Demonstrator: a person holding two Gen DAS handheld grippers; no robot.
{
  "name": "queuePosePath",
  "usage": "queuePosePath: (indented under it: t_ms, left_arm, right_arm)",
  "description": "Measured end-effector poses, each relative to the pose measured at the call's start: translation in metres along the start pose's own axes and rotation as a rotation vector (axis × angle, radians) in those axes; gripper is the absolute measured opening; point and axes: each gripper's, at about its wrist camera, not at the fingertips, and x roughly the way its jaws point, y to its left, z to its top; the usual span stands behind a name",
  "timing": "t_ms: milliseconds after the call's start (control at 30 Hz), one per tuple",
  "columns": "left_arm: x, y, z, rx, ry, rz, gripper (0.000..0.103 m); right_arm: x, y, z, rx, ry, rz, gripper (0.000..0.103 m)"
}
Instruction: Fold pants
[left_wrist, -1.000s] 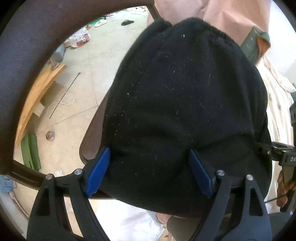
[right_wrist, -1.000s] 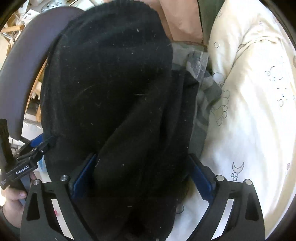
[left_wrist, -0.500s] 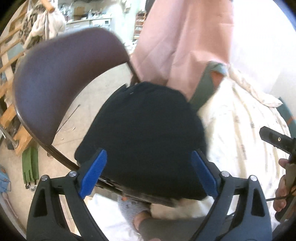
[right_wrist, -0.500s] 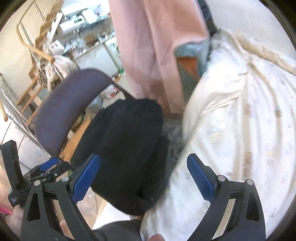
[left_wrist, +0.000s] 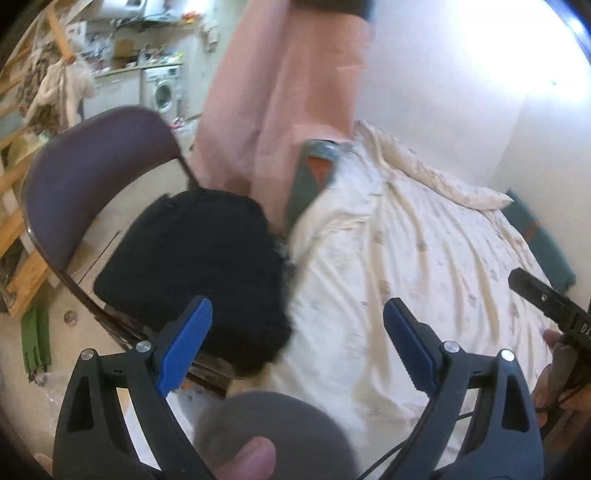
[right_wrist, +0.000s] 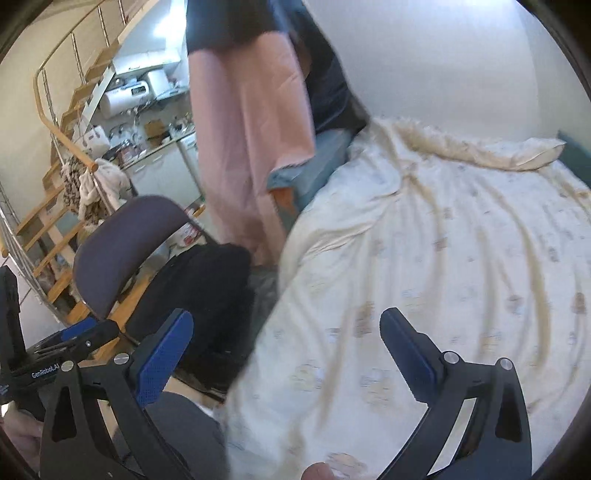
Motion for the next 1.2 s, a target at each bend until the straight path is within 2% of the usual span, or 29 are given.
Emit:
queuePosePath:
  t_ms: [67,233,333,433,500,567,667,767,933,1067,1200]
  left_arm:
    - [-0.005,-0.024,-0.008,0.029,-0.005,-0.009,0.101]
    - [-0.006,-0.082,-0.029,0.100,0.009,-0.084,0.103]
    - [-0.002,-0.113,-0.049,0.159,0.002,-0.108,0.103]
    - [0.010,-0.135,-0.069,0.242,-0.024,-0.084,0.103]
    - [0.018,-0.141,-0.080,0.252,-0.027,-0.099,0.103]
    - [0.024,-0.146,-0.094,0.272,-0.033,-0.111,0.103]
    - [0.034,-0.150,-0.104,0.283,-0.015,-0.116,0.103]
    - [0.037,-0.150,-0.102,0.251,-0.018,-0.127,0.103]
    - [0.043,-0.141,-0.099,0.202,0.006,-0.117,0.103]
    - [0.041,-0.141,-0.098,0.204,-0.011,-0.119,0.103]
    - [0.037,-0.143,-0.100,0.223,-0.020,-0.124,0.103]
  right_arm:
    - [-0.018,-0.009,-0.007,-0.026,-0.015,-0.040,0.103]
    - [-0.060,-0.038,-0.036,-0.044,-0.027,-0.134,0.103]
    - [-0.082,-0.067,-0.061,0.003,-0.040,-0.183,0.103]
    - [-0.092,-0.095,-0.090,0.086,-0.058,-0.219,0.103]
    - [-0.094,-0.107,-0.107,0.126,-0.072,-0.236,0.103]
    - [-0.094,-0.111,-0.119,0.109,-0.091,-0.272,0.103]
    - [-0.094,-0.112,-0.120,0.094,-0.101,-0.293,0.103]
    - [-0.096,-0.111,-0.126,0.051,-0.135,-0.330,0.103]
    - [-0.090,-0.117,-0.133,0.091,-0.122,-0.338,0.103]
    - [-0.080,-0.115,-0.135,0.075,-0.096,-0.341,0.103]
    - [-0.078,-0.111,-0.134,0.058,-0.109,-0.338,0.103]
